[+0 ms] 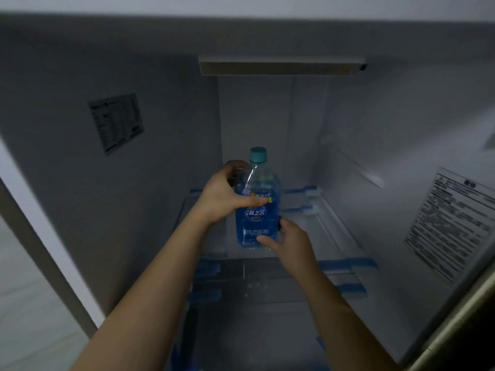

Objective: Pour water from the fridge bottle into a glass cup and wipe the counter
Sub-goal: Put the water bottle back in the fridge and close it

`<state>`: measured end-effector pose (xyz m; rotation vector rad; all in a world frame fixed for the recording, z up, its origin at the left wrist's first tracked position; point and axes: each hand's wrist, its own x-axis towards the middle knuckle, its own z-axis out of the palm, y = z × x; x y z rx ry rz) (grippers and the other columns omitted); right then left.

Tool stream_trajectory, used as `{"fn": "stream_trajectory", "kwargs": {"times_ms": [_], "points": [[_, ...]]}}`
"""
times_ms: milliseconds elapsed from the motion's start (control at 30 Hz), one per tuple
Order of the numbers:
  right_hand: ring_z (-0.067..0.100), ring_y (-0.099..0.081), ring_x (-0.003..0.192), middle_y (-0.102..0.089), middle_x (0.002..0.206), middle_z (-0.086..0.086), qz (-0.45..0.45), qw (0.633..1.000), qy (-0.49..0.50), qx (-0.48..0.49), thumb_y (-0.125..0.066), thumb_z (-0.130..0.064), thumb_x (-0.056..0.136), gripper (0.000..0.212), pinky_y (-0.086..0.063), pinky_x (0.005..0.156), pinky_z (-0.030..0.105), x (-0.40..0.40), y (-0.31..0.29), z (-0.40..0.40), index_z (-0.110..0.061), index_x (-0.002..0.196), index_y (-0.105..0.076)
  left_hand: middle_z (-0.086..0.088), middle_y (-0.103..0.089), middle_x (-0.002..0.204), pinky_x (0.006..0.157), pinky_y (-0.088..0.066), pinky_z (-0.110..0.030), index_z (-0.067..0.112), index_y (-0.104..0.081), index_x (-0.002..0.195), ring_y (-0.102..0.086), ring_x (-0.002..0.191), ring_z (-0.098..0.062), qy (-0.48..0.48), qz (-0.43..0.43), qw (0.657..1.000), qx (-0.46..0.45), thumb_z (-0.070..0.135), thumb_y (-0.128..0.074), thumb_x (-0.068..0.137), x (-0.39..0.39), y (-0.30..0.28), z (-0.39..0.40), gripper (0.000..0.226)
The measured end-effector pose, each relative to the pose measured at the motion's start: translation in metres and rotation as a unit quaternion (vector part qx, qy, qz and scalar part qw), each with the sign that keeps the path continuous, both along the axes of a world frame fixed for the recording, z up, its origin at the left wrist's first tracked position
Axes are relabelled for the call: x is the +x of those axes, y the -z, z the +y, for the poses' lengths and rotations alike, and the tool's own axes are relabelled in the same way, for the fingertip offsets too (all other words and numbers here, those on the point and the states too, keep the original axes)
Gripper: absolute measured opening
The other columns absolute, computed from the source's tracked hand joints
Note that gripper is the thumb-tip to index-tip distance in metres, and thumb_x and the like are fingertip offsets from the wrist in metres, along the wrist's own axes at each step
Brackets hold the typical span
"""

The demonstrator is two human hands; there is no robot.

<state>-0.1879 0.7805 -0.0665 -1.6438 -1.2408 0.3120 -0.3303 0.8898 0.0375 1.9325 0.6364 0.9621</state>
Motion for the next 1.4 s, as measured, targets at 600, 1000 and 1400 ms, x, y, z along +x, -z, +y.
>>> {"fn": "stream_trajectory", "kwargs": {"times_ms": [600,1000,1400], "points": [[0.01,-0.06,0.102,-0.065,0.114,-0.005,-0.048,0.998,0.033,-0.032,-0.072,-0.035,0.085,0.044,-0.049,0.083,0.027,-0.007,0.005,0.005,-0.021,0.124,-0.058,0.003,-0.067,0.118,0.093,-0.056,-0.038,0.023,-0.052,0.129,-0.066,0.106,-0.011,0.029,0.003,0.999,-0.033,0.022,-0.092,0.064,0.005,0.018,0.012,0.076],[0.007,-0.055,0.102,-0.063,0.118,-0.002,-0.006,0.999,0.045,-0.029,-0.053,-0.036,0.098,0.032,-0.043,0.081,0.022,-0.026,-0.004,-0.035,-0.021,0.126,-0.056,0.001,-0.057,0.133,0.089,-0.049,-0.025,0.017,-0.043,0.142,-0.058,0.113,-0.014,-0.101,0.063,0.991,-0.067,0.039,-0.077,0.082,-0.007,0.042,-0.02,0.073],[0.024,-0.055,0.12,-0.06,0.132,0.007,-0.141,0.984,0.091,-0.055,-0.045,-0.034,0.1,0.041,-0.042,0.099,0.031,-0.069,0.008,-0.125,-0.011,0.132,-0.058,-0.003,-0.044,0.15,0.109,-0.028,-0.022,0.016,-0.039,0.148,-0.042,0.137,-0.018,-0.079,0.329,0.934,0.118,0.054,-0.052,0.093,-0.083,0.088,-0.153,0.068]]}}
